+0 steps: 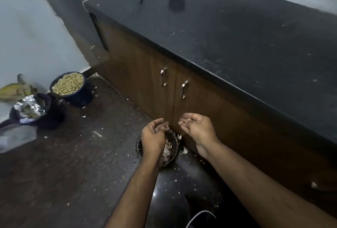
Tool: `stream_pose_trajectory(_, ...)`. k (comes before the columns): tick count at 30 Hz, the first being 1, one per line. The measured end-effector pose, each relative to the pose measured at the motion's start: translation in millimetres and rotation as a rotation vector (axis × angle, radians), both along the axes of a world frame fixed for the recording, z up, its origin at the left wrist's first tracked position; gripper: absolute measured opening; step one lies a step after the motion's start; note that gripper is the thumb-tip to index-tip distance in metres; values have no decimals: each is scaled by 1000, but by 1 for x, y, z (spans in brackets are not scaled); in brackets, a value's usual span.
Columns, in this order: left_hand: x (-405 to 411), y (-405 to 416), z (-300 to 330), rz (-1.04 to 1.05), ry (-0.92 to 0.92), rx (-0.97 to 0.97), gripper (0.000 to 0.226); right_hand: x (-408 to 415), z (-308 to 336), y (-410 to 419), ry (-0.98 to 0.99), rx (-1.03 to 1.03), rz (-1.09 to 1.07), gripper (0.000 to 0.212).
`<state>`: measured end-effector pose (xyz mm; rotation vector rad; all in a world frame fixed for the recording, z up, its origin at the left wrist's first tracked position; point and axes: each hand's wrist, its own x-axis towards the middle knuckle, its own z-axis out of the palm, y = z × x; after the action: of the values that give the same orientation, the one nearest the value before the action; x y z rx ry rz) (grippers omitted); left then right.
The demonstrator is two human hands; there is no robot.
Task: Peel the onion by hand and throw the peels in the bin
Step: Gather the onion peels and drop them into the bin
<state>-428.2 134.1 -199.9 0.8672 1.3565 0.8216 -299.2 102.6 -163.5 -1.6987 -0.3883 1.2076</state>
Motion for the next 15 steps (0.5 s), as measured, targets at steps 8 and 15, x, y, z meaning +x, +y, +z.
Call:
stream_pose_trajectory(8,-14,12,-14,-28,160,148,47,-3,1,15,-204,-1,103,39)
stream_pose_trajectory(15,7,-8,31,-89,167,274,23,8,17,-9,-275,54,108,30)
